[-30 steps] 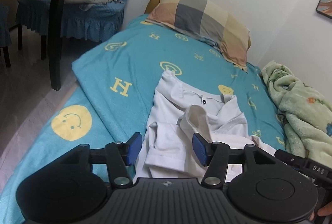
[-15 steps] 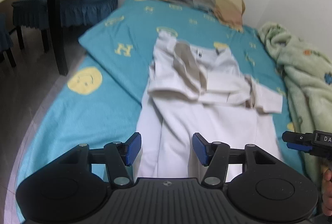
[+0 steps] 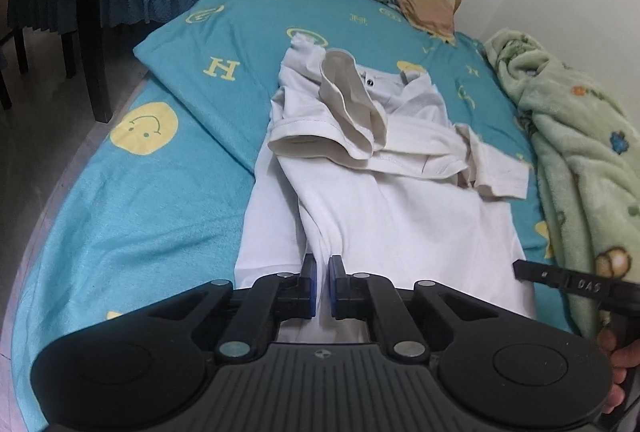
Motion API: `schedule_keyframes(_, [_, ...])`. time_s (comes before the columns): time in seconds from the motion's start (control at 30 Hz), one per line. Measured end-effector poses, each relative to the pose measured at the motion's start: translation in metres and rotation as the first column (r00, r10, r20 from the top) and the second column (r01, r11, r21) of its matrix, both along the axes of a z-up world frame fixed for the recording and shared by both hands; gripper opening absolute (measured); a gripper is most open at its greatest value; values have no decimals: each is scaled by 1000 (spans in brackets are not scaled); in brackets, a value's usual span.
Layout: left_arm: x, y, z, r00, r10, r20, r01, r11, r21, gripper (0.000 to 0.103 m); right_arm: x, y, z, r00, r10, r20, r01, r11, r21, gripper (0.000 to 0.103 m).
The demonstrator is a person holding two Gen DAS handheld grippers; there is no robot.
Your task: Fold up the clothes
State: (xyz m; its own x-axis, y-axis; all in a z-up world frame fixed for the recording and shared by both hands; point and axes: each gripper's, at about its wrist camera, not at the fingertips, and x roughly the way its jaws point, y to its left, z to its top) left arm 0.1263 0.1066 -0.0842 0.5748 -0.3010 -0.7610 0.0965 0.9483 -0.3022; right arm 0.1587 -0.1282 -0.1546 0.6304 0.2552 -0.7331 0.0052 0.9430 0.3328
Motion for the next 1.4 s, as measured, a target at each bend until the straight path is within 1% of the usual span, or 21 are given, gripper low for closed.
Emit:
schedule_keyframes(0.17, [-10, 22, 10, 998, 65, -14, -66, 996, -67, 5, -5, -10, 4, 999, -36, -21, 36, 999, -13, 4])
schedule_keyframes(0.37, [0, 16, -5, 995, 76, -58, -75, 997, 5, 6, 2, -11, -6, 998, -46, -49, 45, 999, -8, 4])
schedule_keyframes(0.5, [-3, 19, -5, 993, 101, -61, -103, 994, -23, 9, -3, -27, 2, 993, -108, -38, 111, 987, 112, 6])
schedule_keyframes(0.6, [-12, 23, 3, 989, 137, -48, -140, 988, -72, 12, -14, -46, 11, 981, -192, -37, 196, 951, 238, 7])
schedule_keyframes(0.67, [-20, 25, 8, 985, 161, -56, -168, 976, -142, 25, -23, -56, 14, 974, -218, -52, 223, 917, 330, 7])
schedule_keyframes(0.73, [-28, 26, 10, 982, 173, -80, -187, 957, -223, 28, -30, -57, 13, 975, -203, -89, 221, 891, 395, 7])
schedule_keyframes(0.8, [-37, 24, 7, 978, 168, -123, -199, 928, -315, 38, -35, -53, 6, 974, -175, -143, 222, 860, 460, 7])
schedule_keyframes(0.83, [-41, 23, 5, 975, 166, -147, -209, 911, -357, 48, -37, -49, 1, 971, -166, -174, 232, 841, 489, 7])
schedule_keyframes(0.87, [-45, 21, 2, 970, 170, -171, -225, 894, -387, 54, -39, -45, -4, 966, -156, -205, 242, 820, 518, 8])
schedule_keyframes(0.9, [-48, 20, -2, 965, 181, -191, -246, 880, -407, 56, -40, -42, -10, 960, -149, -237, 258, 798, 544, 8])
schedule_keyframes(0.97, [-53, 18, -9, 952, 199, -234, -288, 845, -450, 68, -39, -38, -22, 941, -145, -305, 306, 747, 590, 9])
schedule_keyframes(1.0, [-53, 18, -14, 944, 207, -257, -310, 822, -478, 70, -39, -36, -28, 929, -144, -340, 334, 722, 606, 18])
schedule_keyframes(1.03, [-53, 19, -20, 936, 214, -280, -333, 797, -504, 74, -39, -35, -34, 916, -147, -373, 363, 697, 618, 35])
schedule_keyframes(1.07, [-52, 19, -25, 926, 222, -304, -357, 773, -524, 79, -41, -34, -38, 905, -149, -397, 388, 673, 630, 44])
schedule_keyframes(1.1, [-51, 19, -31, 914, 233, -331, -385, 754, -532, 81, -42, -33, -43, 896, -148, -419, 408, 649, 642, 56])
schedule_keyframes(1.13, [-49, 19, -38, 901, 244, -359, -414, 734, -538, 81, -42, -32, -47, 888, -147, -436, 424, 630, 651, 62])
schedule_keyframes(1.17, [-48, 21, -45, 884, 256, -392, -447, 709, -545, 82, -42, -31, -51, 880, -154, -450, 442, 611, 656, 62])
schedule_keyframes(1.23, [-46, 23, -61, 844, 272, -462, -517, 643, -565, 83, -43, -29, -60, 863, -166, -477, 478, 574, 665, 62])
schedule_keyframes(1.3, [-42, 24, -77, 809, 272, -520, -567, 592, -573, 83, -42, -28, -69, 848, -184, -498, 512, 528, 677, 62])
schedule_keyframes(1.33, [-40, 25, -84, 795, 271, -542, -587, 565, -579, 83, -41, -27, -73, 840, -194, -506, 528, 504, 683, 62])
schedule_keyframes(1.4, [-36, 25, -97, 780, 267, -566, -613, 504, -608, 83, -40, -26, -81, 827, -217, -518, 555, 457, 695, 62])
